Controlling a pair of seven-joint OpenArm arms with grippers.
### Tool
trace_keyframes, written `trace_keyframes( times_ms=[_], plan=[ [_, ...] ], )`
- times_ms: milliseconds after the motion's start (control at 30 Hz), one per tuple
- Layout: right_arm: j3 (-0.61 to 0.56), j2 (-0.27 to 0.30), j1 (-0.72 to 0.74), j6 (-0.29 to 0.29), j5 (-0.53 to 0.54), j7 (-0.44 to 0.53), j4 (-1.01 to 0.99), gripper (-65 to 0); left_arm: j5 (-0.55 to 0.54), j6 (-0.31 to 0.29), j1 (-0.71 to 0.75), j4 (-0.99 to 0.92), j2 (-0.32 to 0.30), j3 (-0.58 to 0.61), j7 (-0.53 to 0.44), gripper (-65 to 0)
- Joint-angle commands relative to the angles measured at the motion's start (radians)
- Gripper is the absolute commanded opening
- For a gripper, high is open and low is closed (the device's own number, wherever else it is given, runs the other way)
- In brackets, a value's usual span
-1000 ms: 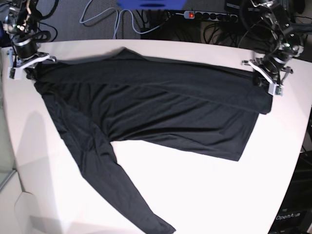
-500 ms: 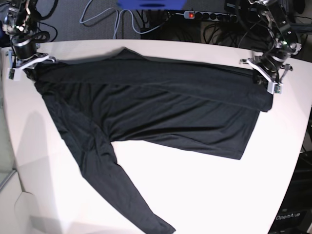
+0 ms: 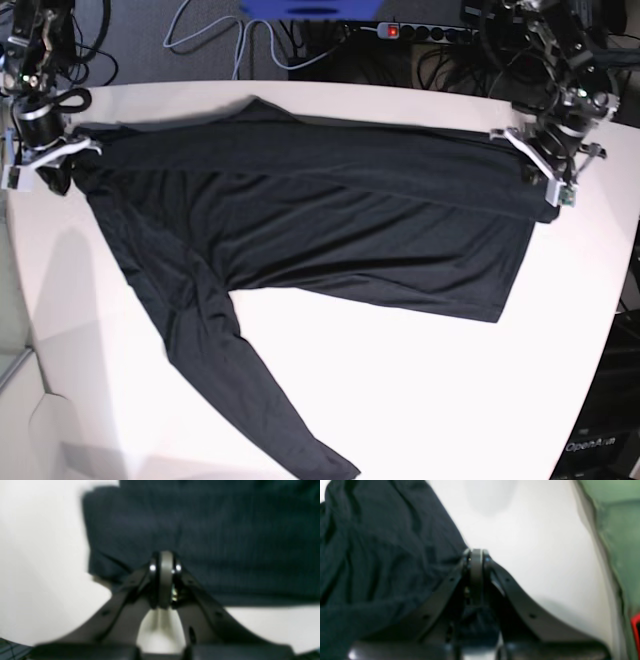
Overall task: Fold the T-shirt properly
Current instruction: 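Release the shirt edge and lower both grippers along the shirt's sides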
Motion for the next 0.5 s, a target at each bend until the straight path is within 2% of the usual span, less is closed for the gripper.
trace_keyframes(
  times_ms=[0,167,200,267,367,467],
  plan=[
    [0.008,0.016,0.0,-0.003,0.005,0.024,0.013,-64.0,-0.011,0.002,-0.017,0.014,-0.008,-0.001,-0.016,-63.4],
    [0.0,0.016,0.035,-0.003,0.005,0.021,0.012,-63.8,-0.011,0.002,-0.056,0.017,-0.02,-0.003,-0.025,-63.4],
    [0.0,0.016,0.044,-0.003,0.003,0.019,0.012,-62.4,-0.011,0.002,-0.068,0.017,-0.02,-0.004,-0.025,-63.3],
    [0.0,0.018,0.076,-0.003,0.003,0.001,0.012,-55.4,-0.011,0.002,-0.097,0.017,-0.045,-0.004,-0.022,-62.3],
    [0.0,0.024,0.138,-0.003,0.003,-0.054,0.012,-43.5,-0.011,0.002,-0.146,0.017,-0.052,-0.006,-0.016,-53.0],
    [-0.023,0.041,0.201,-0.003,0.003,-0.111,0.012,-37.6,-0.011,0.002,-0.191,0.015,-0.052,-0.006,-0.023,-42.9]
  ],
)
